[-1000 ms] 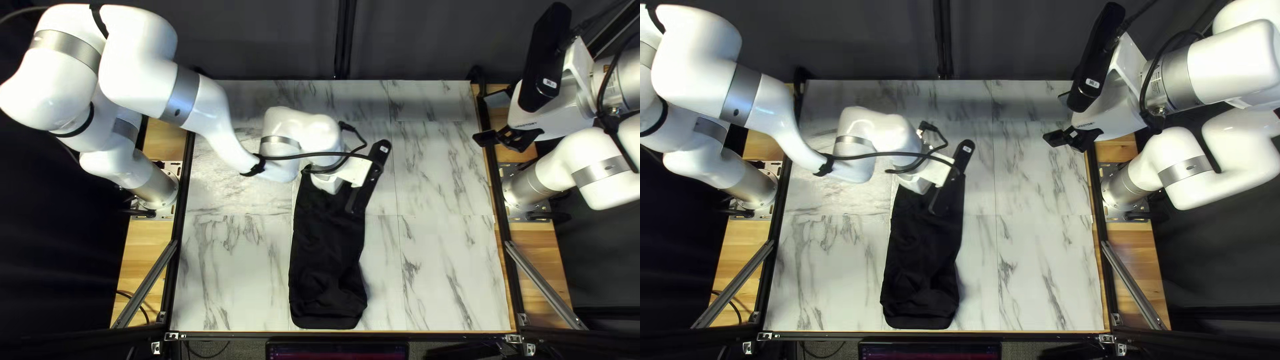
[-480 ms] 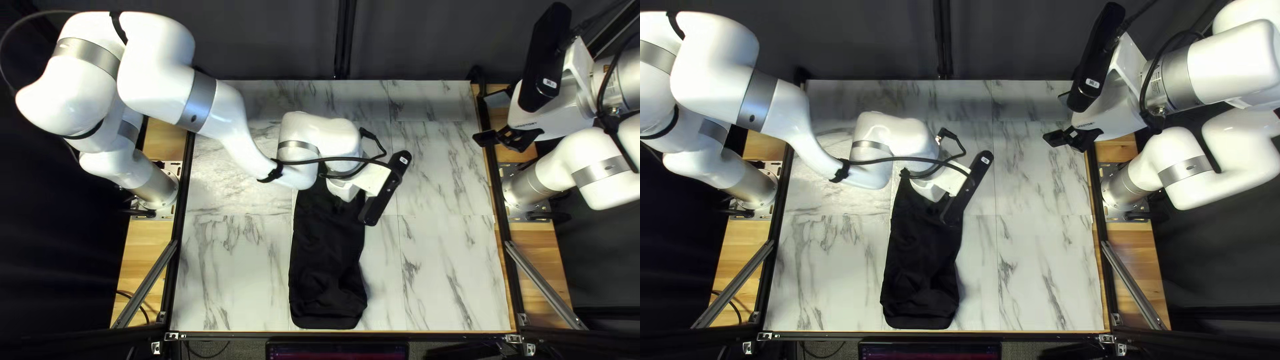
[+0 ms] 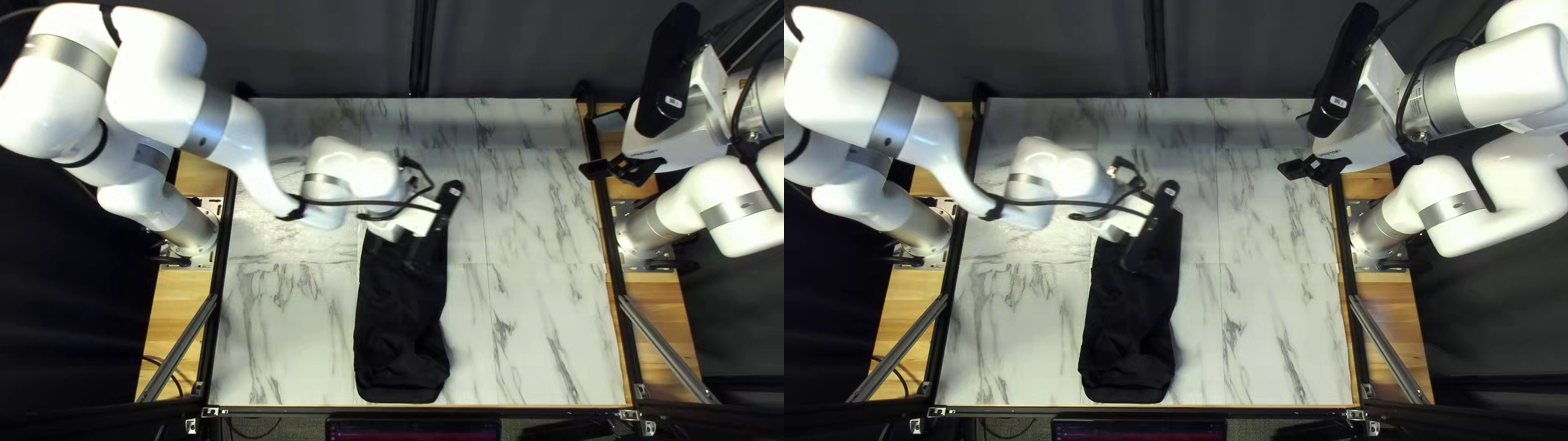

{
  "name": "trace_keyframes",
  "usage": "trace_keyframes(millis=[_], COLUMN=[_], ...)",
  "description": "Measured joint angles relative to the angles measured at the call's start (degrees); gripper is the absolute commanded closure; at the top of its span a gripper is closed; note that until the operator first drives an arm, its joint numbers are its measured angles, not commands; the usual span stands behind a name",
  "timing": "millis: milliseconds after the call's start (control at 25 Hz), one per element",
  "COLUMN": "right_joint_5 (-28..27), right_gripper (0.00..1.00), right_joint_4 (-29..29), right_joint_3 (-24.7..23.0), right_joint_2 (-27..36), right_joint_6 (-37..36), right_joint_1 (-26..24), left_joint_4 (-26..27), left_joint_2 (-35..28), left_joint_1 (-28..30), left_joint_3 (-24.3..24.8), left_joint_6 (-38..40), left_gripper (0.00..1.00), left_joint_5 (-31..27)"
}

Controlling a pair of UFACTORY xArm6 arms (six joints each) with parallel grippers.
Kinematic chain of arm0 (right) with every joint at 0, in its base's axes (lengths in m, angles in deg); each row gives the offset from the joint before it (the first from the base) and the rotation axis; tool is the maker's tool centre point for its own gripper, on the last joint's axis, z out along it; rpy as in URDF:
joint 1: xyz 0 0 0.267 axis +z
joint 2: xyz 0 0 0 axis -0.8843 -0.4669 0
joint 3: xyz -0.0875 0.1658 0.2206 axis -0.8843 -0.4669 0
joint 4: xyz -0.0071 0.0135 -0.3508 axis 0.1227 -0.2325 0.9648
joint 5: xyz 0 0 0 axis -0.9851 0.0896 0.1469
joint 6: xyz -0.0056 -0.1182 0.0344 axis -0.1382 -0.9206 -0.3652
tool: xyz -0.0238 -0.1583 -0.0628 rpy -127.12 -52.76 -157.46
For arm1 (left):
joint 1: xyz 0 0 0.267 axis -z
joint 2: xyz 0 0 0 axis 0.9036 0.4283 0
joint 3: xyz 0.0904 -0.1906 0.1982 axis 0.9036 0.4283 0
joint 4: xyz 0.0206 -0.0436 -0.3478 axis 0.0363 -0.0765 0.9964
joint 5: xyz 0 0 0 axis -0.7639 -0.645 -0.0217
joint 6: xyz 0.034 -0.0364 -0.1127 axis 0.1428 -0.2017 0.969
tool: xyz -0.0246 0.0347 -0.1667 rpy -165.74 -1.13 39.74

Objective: Fold t-shirt

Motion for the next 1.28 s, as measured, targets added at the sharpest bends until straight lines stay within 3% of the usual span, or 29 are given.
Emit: trace_keyframes(millis=[200, 440, 880, 1280], right_joint_5=[0.0, 0.0, 0.0, 0.0], right_gripper=[0.0, 0.0, 0.0, 0.0], right_joint_4=[0.0, 0.0, 0.0, 0.0], right_joint_3=[0.0, 0.0, 0.0, 0.0], right_joint_2=[0.0, 0.0, 0.0, 0.0], right_joint_6=[0.0, 0.0, 0.0, 0.0], right_joint_1=[0.0, 0.0, 0.0, 0.0], left_joint_4=[-11.9, -22.2, -22.3, -25.5], left_joint_2=[2.2, 5.9, 4.0, 4.3], left_joint_1=[-0.1, -0.7, 2.2, 1.9], left_joint_3=[1.6, -0.3, -1.5, -0.8], left_joint_6=[10.7, 20.2, 23.8, 27.5], left_gripper=[0.0, 0.0, 0.0, 0.0], left_joint_5=[3.8, 2.2, -5.0, -4.5])
